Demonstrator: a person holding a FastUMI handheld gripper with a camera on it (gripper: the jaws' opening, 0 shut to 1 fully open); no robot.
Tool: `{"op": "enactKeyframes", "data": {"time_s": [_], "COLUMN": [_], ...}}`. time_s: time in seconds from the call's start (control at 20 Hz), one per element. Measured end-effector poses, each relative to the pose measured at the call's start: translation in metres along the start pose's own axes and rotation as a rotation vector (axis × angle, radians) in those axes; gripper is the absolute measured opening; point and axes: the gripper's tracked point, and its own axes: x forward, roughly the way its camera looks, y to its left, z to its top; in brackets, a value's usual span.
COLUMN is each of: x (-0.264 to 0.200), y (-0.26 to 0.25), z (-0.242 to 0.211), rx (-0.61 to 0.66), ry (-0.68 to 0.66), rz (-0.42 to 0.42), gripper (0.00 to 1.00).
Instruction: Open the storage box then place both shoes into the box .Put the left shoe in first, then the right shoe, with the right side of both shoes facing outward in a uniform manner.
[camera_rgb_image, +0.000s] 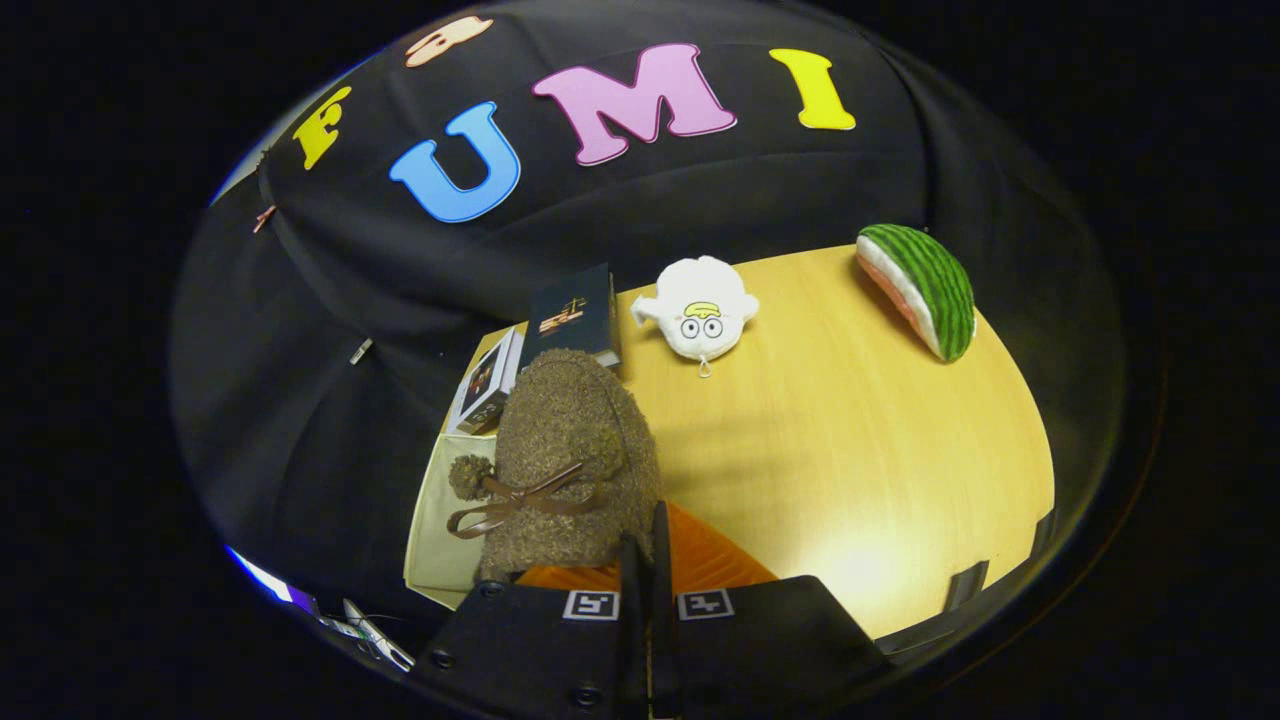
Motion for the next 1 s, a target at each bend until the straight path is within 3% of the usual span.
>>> {"op": "enactKeyframes", "data": {"time_s": [0.25, 0.45, 1.0], "x": [0.026, 0.051, 0.099], "y": [0.074, 0.104, 0.092], "z": [-0.033, -0.044, -0.069], "rx": [0.047, 0.039, -0.027], "ry": [0.094, 0.136, 0.166], "rz": [0.006, -0.032, -0.238], "gripper": [0.06, 0.07, 0.08]}}
